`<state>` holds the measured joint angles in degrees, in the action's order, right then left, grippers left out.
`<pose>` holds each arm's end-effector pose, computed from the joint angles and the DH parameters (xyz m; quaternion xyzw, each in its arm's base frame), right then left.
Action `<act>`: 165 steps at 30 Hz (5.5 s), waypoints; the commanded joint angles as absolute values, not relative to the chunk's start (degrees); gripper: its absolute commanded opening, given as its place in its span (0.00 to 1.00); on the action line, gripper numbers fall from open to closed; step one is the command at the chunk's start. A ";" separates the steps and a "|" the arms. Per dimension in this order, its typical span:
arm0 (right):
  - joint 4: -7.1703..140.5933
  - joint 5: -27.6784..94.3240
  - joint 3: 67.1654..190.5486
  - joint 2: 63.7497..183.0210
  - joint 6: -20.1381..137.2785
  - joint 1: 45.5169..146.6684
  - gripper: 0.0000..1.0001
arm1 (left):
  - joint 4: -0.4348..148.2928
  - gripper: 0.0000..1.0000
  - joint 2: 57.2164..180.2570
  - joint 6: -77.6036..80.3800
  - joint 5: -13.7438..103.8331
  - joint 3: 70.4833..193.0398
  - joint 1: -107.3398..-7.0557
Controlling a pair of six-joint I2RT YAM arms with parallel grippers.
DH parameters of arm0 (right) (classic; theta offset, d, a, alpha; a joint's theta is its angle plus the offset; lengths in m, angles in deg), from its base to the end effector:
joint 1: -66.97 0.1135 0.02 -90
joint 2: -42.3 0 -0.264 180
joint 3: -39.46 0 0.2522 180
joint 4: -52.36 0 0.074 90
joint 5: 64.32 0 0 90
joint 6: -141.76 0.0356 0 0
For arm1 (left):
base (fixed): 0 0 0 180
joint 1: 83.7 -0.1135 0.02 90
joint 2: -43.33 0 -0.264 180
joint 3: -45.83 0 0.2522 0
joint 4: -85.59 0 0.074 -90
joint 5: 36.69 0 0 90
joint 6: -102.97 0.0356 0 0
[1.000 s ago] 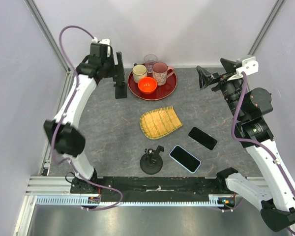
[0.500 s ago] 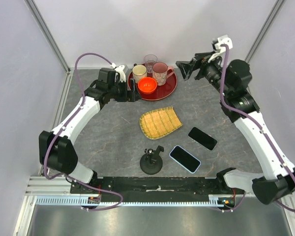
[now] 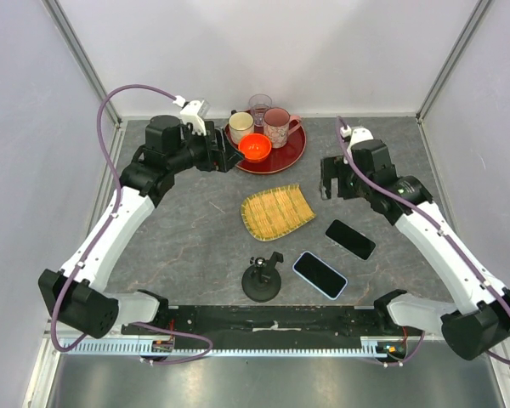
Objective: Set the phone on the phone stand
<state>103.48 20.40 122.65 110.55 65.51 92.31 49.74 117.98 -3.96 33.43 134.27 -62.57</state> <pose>0.2311 0.1058 0.3591 -0.0692 0.8883 0.1125 0.4398 0.2705 -0.1175 0.3878 0.1263 0.8128 -0.3148 0.4736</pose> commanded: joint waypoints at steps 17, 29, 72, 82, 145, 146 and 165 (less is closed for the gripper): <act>125.54 17.34 121.16 126.23 62.75 95.88 0.98 | 53.81 0.86 116.98 -8.30 28.43 133.07 -62.87; 115.34 37.46 110.71 123.60 68.89 102.29 0.98 | 57.85 0.85 117.51 -13.21 21.14 131.23 -66.11; 110.67 19.19 107.63 134.50 69.77 116.36 0.98 | 58.99 0.84 119.09 -14.01 19.91 130.52 -66.56; 112.26 14.53 109.56 135.20 71.00 117.15 0.98 | 59.52 0.84 119.18 -14.54 19.47 130.26 -66.47; 109.54 16.90 100.86 130.98 83.74 111.17 0.98 | 59.96 0.84 119.18 -15.25 17.97 130.26 -66.56; 109.71 16.28 100.60 131.16 84.10 111.17 0.98 | 60.05 0.84 119.09 -15.25 17.97 130.26 -66.56; 104.18 17.24 97.35 128.27 84.80 112.05 0.84 | 60.05 0.84 119.18 -15.33 17.89 130.17 -66.47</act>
<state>107.70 18.37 100.10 129.18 84.16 111.61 57.45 119.38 -13.25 19.72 130.44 -66.35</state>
